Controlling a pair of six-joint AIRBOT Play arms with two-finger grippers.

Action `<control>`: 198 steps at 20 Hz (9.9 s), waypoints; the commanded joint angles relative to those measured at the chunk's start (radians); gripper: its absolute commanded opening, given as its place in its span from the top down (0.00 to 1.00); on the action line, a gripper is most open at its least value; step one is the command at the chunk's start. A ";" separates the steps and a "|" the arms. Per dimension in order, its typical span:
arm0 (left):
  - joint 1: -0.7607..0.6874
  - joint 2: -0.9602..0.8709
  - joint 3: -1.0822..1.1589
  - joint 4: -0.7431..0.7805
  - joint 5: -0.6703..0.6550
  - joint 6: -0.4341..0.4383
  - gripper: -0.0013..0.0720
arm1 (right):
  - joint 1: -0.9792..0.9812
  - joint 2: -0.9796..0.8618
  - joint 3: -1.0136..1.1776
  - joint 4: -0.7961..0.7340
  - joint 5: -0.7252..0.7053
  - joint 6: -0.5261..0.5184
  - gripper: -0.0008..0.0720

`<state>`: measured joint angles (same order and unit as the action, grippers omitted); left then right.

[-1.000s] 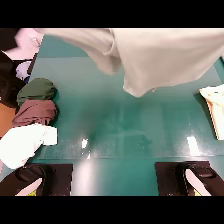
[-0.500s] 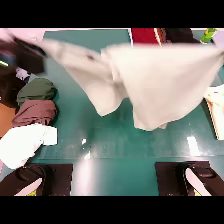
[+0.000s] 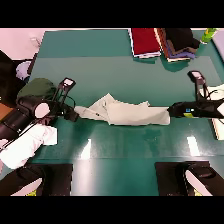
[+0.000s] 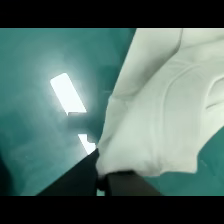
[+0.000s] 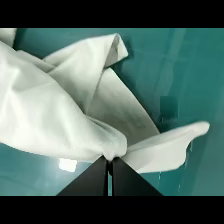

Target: Fold the shirts.

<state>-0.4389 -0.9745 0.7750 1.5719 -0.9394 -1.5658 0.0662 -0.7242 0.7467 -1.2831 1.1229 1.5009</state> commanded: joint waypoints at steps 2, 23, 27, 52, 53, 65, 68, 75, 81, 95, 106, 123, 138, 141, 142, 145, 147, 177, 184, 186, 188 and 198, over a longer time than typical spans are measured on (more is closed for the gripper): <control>0.000 -0.003 -0.030 -0.068 -0.024 -0.005 0.22 | 0.016 0.001 -0.058 0.006 -0.022 0.002 0.97; 0.104 -0.592 0.503 -0.427 -0.132 0.240 0.22 | 0.016 0.001 -0.056 0.009 -0.021 0.021 0.97; 0.097 -0.624 0.500 -0.432 -0.129 0.240 0.22 | 0.016 0.001 -0.056 0.009 -0.023 0.023 0.96; 0.100 -0.030 1.029 -0.253 -0.161 0.231 0.94 | 0.013 -0.009 0.761 -0.108 0.066 -0.011 0.96; 0.100 0.013 1.069 -0.247 -0.159 0.231 0.94 | 0.013 -0.021 0.841 -0.138 0.106 -0.011 0.96; 0.100 0.166 1.262 -0.246 -0.023 0.231 0.94 | 0.013 -0.245 1.366 -0.176 0.290 -0.017 0.96; 0.100 0.090 1.221 -0.246 -0.064 0.231 0.94 | 0.014 -0.261 1.201 -0.173 0.273 0.009 0.97; 0.100 -0.263 0.929 -0.241 -0.317 0.194 0.94 | 0.053 -0.517 0.790 0.078 0.284 -0.021 0.96; 0.100 -0.462 0.598 -0.193 -0.148 0.175 0.94 | 0.113 -0.656 0.485 0.079 -0.016 -0.047 0.93; 0.100 -0.475 0.578 -0.173 -0.161 0.152 0.94 | 0.002 -0.666 0.327 0.172 0.051 -0.230 0.12; 0.100 -0.475 0.578 -0.180 -0.166 0.152 0.94 | 0.078 -0.665 0.254 0.260 -0.117 -0.274 0.67; 0.100 0.185 1.197 -0.064 -0.101 0.047 0.94 | -0.253 -0.058 1.004 0.068 0.102 -0.163 0.96; 0.100 -0.288 1.196 0.025 -0.185 0.081 0.94 | -0.222 -0.470 1.036 -0.031 0.334 0.018 0.97; 0.100 -0.536 1.196 0.070 -0.159 0.081 0.94 | -0.174 -0.613 0.908 -0.089 0.243 0.028 0.97; 0.100 -0.603 1.196 0.070 -0.153 0.081 0.94 | -0.164 -0.657 0.889 -0.089 0.209 0.028 0.97; 0.100 -0.738 1.196 0.069 -0.194 0.072 0.94 | -0.151 -0.769 0.907 -0.069 0.190 0.028 0.96; 0.100 -0.758 1.196 0.069 -0.241 0.073 0.49 | -0.140 -0.820 0.951 -0.071 0.204 0.027 0.87; -0.015 0.095 -0.286 -0.384 -0.091 -0.245 0.25 | -0.188 -0.360 0.312 -0.018 0.130 0.008 0.29; -0.015 0.095 -0.321 -0.333 0.008 -0.322 0.25 | -0.188 -0.360 0.312 -0.018 0.154 0.008 0.29; -0.015 0.095 -0.328 -0.373 0.035 -0.317 0.40 | -0.188 -0.360 0.312 -0.018 0.154 0.009 0.29; -0.015 0.095 -0.326 -0.377 0.044 -0.275 0.94 | -0.188 -0.360 0.312 -0.018 0.156 0.008 0.29; -0.015 0.096 -0.130 -0.266 -0.085 -0.232 0.94 | -0.517 -0.275 0.103 -0.126 0.286 -0.050 0.08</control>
<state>-0.4541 -0.8791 0.6132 1.2877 -1.0004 -1.8149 -0.3237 -1.0428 0.9554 -1.3590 1.4002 1.4624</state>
